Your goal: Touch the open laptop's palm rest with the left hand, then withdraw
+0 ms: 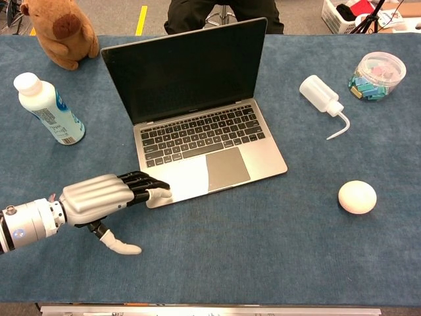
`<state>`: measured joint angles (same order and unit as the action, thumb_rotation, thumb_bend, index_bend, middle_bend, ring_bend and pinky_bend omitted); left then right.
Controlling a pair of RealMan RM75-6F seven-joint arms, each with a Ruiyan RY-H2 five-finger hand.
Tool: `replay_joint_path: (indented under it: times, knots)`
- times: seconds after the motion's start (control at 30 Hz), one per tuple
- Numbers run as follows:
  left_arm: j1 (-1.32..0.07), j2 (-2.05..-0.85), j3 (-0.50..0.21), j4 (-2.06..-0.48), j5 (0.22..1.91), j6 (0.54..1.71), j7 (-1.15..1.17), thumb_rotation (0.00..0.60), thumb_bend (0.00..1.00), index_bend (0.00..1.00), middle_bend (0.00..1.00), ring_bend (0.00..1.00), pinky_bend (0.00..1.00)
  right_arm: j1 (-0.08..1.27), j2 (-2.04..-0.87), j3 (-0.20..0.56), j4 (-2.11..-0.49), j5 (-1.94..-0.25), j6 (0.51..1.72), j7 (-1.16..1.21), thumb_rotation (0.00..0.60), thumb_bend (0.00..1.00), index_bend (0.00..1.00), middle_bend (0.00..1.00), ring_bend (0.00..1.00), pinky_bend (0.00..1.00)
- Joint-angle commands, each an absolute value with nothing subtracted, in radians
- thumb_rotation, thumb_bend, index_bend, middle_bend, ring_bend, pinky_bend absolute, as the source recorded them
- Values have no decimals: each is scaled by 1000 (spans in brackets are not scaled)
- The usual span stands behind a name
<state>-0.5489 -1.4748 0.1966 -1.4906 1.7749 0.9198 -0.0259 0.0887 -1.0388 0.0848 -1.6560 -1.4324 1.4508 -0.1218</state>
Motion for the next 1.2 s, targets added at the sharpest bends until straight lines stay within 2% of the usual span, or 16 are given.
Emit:
replay_joint_path:
  times: [0.03, 0.6, 1.2]
  knots:
    - [-549, -1479, 201, -1486, 1774, 924, -22, 219, 119, 0, 0, 0, 0, 89, -1038, 85, -1657, -1432, 1451, -124, 600, 0, 297, 208, 41, 0]
    - [-553, -1475, 210, -1492, 1771, 970, -2, 219, 119, 0, 0, 0, 0, 85, -1034, 86, -1656, -1428, 1452, -116, 600, 0, 297, 208, 41, 0]
    - [-554, -1496, 227, -1467, 1760, 963, 38, 220, 120, 0, 0, 0, 0, 82, -1040, 82, -1644, -1429, 1449, -100, 600, 0, 297, 208, 41, 0]
